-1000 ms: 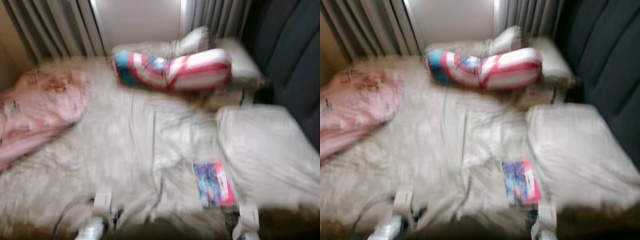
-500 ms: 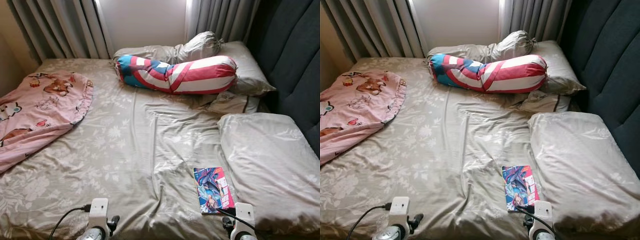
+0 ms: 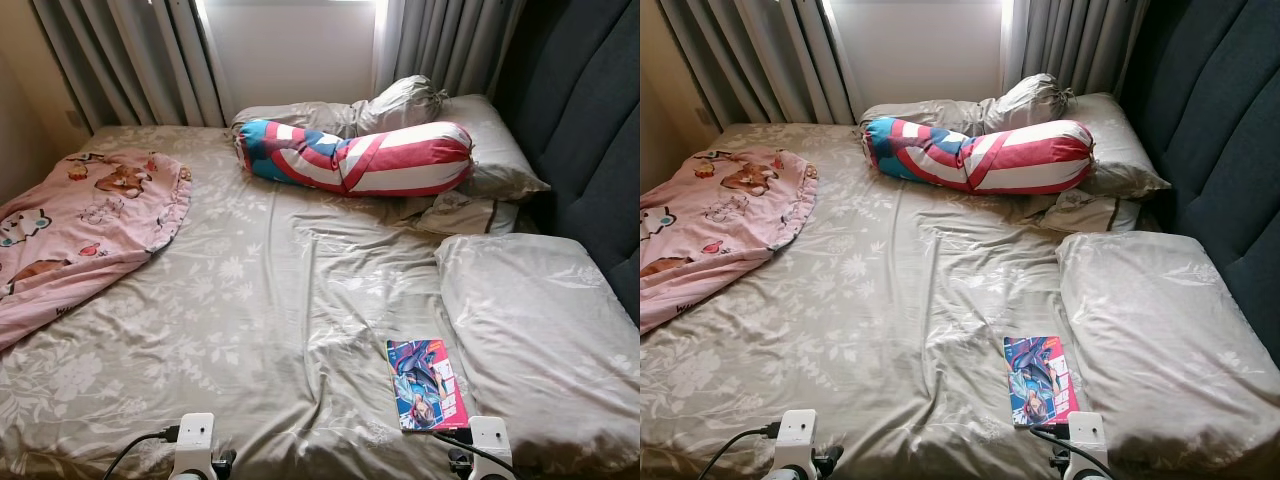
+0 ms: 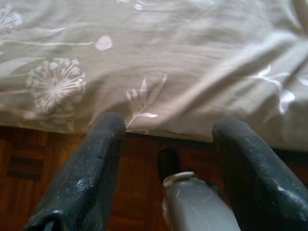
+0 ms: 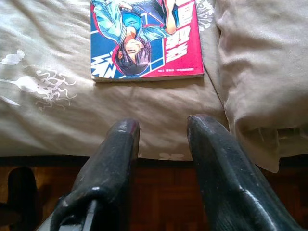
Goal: Clean up the room
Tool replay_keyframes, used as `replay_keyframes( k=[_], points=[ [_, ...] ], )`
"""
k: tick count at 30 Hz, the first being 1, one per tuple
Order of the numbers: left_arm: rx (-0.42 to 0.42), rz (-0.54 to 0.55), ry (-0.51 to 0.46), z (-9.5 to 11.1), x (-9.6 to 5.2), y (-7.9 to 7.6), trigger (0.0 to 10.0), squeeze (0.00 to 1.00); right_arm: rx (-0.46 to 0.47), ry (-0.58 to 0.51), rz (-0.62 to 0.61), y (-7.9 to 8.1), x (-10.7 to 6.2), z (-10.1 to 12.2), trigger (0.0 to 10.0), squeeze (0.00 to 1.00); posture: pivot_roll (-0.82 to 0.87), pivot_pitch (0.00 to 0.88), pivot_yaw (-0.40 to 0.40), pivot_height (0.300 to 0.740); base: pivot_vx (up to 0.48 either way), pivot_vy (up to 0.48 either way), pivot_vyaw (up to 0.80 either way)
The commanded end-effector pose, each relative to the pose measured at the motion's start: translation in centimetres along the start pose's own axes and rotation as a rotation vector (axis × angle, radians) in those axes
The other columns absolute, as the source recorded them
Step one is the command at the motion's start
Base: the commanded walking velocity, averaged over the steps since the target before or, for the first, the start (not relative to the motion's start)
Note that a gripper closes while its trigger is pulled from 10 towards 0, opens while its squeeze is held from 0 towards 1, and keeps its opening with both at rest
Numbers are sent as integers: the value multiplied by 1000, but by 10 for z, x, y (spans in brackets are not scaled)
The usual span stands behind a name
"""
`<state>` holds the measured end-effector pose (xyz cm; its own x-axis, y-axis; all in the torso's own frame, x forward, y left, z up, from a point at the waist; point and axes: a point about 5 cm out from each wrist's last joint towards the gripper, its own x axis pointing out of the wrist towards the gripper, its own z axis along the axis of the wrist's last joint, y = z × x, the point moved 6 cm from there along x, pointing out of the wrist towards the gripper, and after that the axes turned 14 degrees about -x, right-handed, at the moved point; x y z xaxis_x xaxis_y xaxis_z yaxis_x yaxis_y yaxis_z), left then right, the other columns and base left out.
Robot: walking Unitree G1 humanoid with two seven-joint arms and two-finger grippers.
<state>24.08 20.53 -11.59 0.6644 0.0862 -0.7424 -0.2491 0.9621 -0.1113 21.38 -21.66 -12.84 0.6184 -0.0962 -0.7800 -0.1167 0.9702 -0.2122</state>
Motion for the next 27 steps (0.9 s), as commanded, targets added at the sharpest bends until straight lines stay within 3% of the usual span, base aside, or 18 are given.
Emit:
replay_keyframes(
  k=[1, 12, 27],
  points=[
    [-4, 25, 33, -9, -2, 8, 10000, 0, -17, -7, 5, 0, 1, 3, 10000, 0, -96, 0, -26, 740, 0, 0, 800],
    [19, 22, 47, -11, -2, 9, 10000, 0, -11, -12, 15, 3, 2, 7, 10000, 0, -101, 0, -18, 740, 0, 0, 745],
    [-14, 23, 55, -15, -3, 7, 10000, 0, 1, -26, 28, 5, 2, 9, 10000, 0, -94, 0, -25, 740, 0, 0, 0]
  ],
)
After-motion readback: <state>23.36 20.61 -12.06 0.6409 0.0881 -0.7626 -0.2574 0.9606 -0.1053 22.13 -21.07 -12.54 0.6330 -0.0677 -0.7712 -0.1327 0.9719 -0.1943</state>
